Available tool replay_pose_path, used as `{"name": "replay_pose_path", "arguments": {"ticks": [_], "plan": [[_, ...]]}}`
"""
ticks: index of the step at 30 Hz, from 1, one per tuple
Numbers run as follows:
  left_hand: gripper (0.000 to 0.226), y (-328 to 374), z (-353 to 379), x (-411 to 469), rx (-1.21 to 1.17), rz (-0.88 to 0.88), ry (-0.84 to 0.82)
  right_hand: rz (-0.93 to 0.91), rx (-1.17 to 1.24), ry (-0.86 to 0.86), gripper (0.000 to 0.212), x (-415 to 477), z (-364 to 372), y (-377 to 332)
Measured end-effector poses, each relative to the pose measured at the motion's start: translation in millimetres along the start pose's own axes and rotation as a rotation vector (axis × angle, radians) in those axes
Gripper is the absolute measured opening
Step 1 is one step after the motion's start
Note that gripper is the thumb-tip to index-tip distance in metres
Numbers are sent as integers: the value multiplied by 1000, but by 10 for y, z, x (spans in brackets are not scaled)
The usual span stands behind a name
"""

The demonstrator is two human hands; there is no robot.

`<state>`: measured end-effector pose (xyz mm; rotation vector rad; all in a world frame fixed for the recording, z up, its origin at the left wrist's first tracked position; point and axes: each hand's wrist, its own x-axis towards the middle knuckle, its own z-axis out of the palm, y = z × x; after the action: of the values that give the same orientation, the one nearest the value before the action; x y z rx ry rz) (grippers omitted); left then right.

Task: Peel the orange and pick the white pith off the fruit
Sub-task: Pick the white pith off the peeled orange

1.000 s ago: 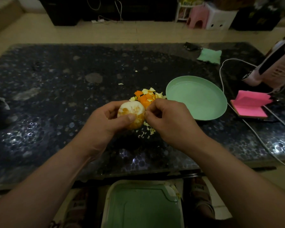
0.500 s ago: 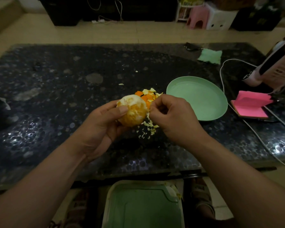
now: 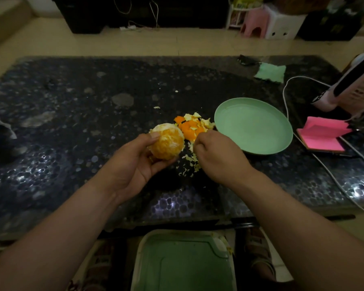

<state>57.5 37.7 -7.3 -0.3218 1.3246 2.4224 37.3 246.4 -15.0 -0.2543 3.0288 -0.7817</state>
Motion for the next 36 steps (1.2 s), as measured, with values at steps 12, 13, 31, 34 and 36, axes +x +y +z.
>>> {"name": "replay_pose_path", "arguments": {"ticks": [12,13,31,34,36], "plan": [[46,-65,-47,55,39,-36,-7,-6,93,60,12,-93,-120,-40],[46,-63,-51,59,41,-37,-14,13,229,29,10,-101,-154,-57],[48,-48,44,25,258,92,-48,10,331,-10,19,-211,-280,-72],[47,-84,60,18,247,105,-41,-9,303,40,19,-229,-252,-94],[45,-89,55,15,248,105,-54,-24,293,67,18,-237,-244,-101]]}}
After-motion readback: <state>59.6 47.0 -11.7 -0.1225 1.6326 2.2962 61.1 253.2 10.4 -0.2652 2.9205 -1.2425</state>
